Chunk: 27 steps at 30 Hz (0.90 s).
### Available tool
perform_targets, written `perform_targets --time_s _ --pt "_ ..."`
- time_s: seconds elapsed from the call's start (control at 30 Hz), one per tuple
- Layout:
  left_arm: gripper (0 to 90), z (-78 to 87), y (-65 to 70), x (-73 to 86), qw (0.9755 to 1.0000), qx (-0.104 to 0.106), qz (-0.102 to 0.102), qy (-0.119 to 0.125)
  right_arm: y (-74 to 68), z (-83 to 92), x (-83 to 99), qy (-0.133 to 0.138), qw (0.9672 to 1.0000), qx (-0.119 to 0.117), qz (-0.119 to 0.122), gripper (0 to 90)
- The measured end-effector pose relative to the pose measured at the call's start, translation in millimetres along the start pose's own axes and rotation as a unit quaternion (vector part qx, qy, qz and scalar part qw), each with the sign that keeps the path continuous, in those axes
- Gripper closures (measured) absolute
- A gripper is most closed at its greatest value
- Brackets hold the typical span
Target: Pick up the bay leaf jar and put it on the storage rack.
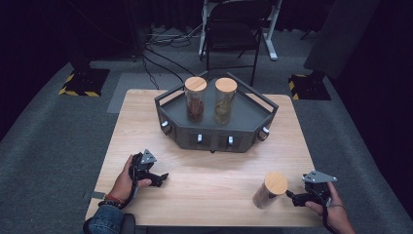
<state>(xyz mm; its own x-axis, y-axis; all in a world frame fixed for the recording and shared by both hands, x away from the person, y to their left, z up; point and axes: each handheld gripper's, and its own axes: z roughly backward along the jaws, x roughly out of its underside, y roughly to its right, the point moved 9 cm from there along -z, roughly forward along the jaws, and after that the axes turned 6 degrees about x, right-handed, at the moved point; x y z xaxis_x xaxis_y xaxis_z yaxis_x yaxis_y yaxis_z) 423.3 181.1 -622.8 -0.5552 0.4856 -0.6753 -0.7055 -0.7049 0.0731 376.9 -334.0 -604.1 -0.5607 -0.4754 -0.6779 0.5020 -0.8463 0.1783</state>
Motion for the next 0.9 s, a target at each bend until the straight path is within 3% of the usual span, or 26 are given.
perform_targets --time_s 0.13,0.33,0.53,0.9 --pt "0.3 0.1 0.0 0.1 1.0 0.0 0.0 0.0 0.4 -3.0 3.4 0.008 0.9999 -0.005 -0.012 3.1" --pt "0.4 0.1 0.0 0.1 1.0 0.0 0.0 0.0 -2.7 -11.3 14.5 -0.002 0.9997 -0.018 -0.016 2.6" --pt "0.4 0.1 -0.1 0.0 1.0 0.0 -0.001 0.0 -1.8 -13.9 18.2 0.013 0.9984 -0.036 -0.043 0.4" --pt "0.3 0.1 0.0 0.1 1.0 0.0 0.0 -0.001 -1.3 -14.6 18.0 0.018 0.9982 -0.038 -0.043 0.1"
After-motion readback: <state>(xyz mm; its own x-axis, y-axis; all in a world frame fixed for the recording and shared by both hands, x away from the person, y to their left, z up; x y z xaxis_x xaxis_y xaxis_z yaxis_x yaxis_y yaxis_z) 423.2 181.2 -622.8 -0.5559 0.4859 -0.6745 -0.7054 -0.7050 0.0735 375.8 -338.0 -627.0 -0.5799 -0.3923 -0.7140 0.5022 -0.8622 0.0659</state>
